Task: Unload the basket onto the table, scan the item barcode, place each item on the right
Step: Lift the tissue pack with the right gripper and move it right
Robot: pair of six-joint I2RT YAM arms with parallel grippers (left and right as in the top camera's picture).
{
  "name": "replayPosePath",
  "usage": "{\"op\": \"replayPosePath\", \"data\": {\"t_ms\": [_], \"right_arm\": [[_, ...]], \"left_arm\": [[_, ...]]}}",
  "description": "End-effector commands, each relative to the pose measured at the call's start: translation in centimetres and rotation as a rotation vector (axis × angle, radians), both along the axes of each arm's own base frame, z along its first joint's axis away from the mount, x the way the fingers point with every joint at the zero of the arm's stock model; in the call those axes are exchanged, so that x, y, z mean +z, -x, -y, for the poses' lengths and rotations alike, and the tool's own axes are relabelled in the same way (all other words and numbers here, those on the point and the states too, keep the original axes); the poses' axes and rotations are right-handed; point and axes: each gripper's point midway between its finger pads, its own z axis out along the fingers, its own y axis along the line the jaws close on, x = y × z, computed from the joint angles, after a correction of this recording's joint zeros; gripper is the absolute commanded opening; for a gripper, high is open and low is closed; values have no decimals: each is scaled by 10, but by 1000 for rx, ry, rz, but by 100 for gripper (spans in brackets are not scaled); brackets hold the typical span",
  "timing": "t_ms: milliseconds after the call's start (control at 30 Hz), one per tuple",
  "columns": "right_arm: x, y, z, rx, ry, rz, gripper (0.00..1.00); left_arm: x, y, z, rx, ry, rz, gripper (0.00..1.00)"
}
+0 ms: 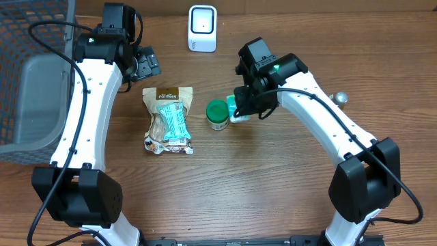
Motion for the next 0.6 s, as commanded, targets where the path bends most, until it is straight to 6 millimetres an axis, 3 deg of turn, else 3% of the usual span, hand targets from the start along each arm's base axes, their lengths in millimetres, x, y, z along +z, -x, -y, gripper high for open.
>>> {"op": "replayPosePath", "data": {"t_ms": [0,567], "right_arm": [[10,-6,16,-9,70,55,4],[1,3,47,-115,222,25,4]], "left_arm": [[9,-1,3,-18,-3,25,100],[9,-1,3,-18,-3,25,100]]}}
